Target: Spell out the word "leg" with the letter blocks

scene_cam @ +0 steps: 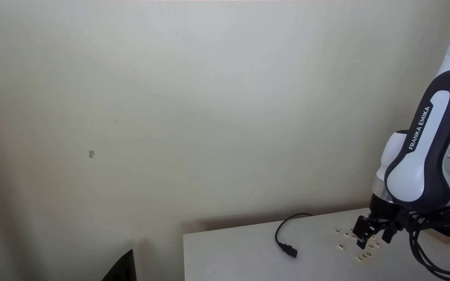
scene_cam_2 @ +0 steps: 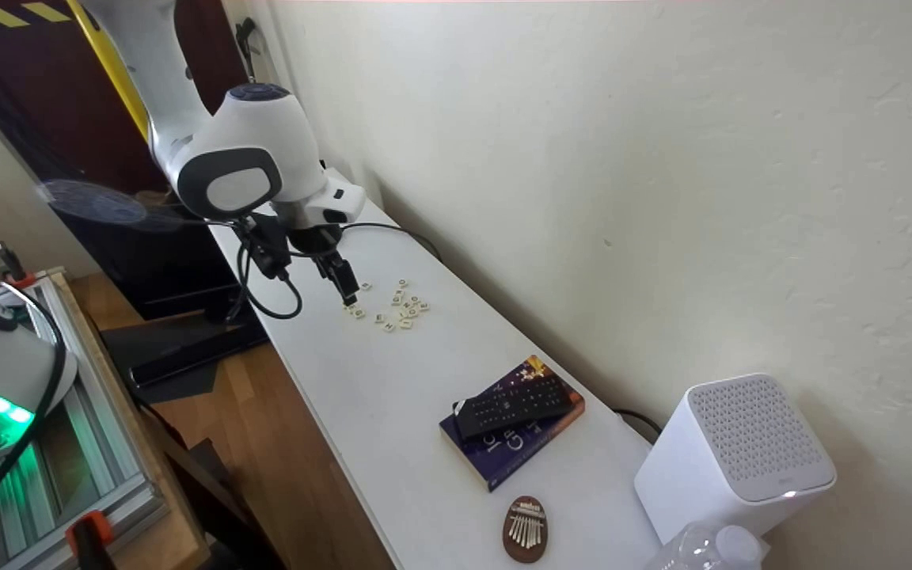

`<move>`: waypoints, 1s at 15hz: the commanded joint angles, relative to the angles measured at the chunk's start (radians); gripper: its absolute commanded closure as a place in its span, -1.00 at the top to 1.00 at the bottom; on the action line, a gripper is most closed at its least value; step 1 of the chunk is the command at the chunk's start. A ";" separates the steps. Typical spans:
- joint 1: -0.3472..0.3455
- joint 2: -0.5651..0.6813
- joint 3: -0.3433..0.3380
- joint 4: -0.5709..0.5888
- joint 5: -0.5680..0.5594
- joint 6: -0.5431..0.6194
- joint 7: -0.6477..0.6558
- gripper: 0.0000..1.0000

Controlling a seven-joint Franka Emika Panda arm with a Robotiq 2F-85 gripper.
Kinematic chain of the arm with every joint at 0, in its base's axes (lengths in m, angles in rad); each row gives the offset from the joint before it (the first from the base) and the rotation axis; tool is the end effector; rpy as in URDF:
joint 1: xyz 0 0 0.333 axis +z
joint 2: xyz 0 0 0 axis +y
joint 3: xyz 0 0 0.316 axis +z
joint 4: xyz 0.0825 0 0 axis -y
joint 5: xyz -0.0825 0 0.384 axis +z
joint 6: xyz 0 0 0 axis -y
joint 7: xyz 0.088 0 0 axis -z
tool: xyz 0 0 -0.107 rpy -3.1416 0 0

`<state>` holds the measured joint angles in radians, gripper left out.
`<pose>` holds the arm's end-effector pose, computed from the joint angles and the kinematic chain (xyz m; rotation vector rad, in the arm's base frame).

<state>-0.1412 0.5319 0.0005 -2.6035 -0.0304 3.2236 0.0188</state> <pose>0.4096 -0.0550 0.0812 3.1280 -0.2023 0.1382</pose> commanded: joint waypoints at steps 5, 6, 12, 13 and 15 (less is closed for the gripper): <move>0.021 -0.094 -0.010 -0.069 0.020 -0.020 0.002 1.00; 0.031 -0.102 -0.019 -0.076 0.022 -0.018 0.003 1.00; 0.021 -0.077 -0.016 -0.059 0.013 -0.002 -0.007 1.00; 0.022 -0.078 -0.016 -0.060 0.013 -0.002 -0.007 1.00; 0.022 -0.078 -0.016 -0.060 0.013 -0.002 -0.007 1.00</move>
<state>-0.1217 0.4553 -0.0168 -2.6643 -0.0304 3.2236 0.0206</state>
